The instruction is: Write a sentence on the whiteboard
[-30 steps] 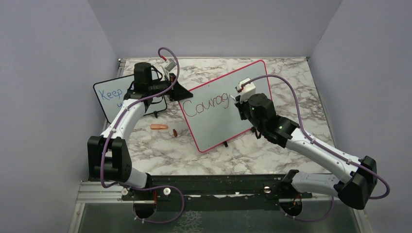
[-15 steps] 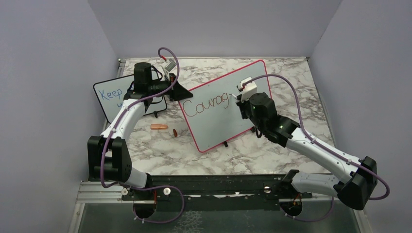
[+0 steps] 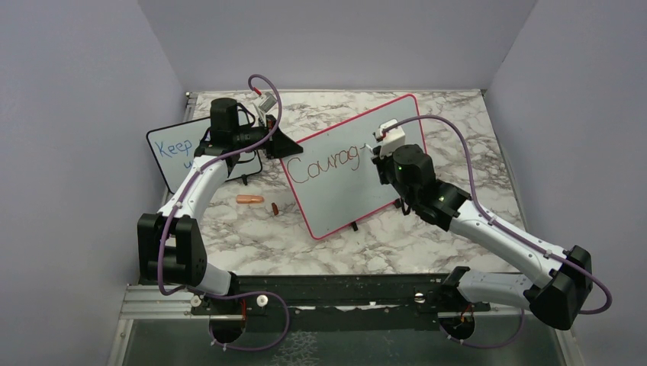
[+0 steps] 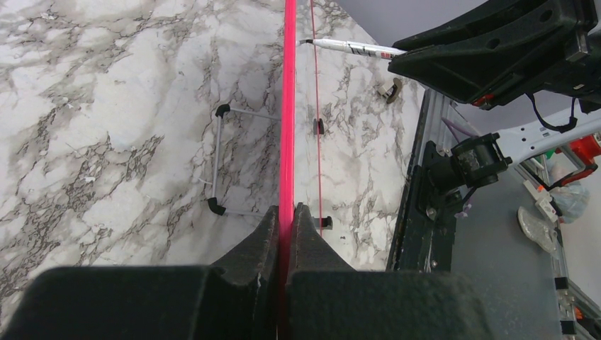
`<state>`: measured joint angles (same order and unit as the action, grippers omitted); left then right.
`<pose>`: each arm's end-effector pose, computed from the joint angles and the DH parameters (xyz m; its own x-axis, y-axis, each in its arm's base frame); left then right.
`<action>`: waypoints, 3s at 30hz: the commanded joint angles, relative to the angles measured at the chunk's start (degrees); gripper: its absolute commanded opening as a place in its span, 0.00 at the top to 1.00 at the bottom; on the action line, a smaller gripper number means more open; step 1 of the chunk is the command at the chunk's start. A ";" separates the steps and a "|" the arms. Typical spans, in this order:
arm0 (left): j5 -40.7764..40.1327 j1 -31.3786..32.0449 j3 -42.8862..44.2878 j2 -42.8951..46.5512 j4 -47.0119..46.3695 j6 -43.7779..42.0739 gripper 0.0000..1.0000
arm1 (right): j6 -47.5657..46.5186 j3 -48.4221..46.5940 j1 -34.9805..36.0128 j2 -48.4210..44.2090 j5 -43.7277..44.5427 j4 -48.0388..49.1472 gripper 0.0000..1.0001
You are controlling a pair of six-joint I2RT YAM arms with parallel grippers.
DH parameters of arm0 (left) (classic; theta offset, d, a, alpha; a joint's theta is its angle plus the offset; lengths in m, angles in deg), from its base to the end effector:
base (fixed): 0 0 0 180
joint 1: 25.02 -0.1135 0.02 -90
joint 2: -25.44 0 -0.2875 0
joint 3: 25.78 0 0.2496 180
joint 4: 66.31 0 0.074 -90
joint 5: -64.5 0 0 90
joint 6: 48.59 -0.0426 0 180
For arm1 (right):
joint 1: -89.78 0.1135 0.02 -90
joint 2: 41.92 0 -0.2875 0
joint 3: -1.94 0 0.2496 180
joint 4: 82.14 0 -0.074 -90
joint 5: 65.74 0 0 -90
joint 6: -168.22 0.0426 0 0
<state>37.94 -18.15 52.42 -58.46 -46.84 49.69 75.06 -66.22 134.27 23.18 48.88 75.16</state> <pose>0.3152 -0.0764 0.3350 -0.5413 0.0004 -0.8408 0.7875 0.3508 -0.5068 0.1939 0.1656 0.3497 -0.2197 -0.2861 -0.9327 -0.3699 0.9091 -0.1917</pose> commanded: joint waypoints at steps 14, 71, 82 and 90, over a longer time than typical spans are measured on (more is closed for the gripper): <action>-2.77 1.21 -1.45 -1.93 5.29 -5.57 1.00 | -1.85 -1.52 -0.46 1.89 -7.09 2.60 0.99; -3.28 1.21 -1.49 -1.40 5.70 -5.77 1.00 | 0.24 1.45 -0.50 -3.16 -1.28 -2.02 0.99; -3.59 1.26 -1.36 -1.55 6.13 -5.90 1.00 | -0.83 2.33 -0.88 -5.66 1.04 -2.87 0.99; -3.51 1.22 -1.27 -1.62 6.21 -5.90 1.00 | -1.74 2.38 -5.07 -6.55 -2.05 -1.19 0.99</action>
<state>37.85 -18.15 52.53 -58.44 -46.25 49.45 74.12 -64.35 131.54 18.28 47.90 71.03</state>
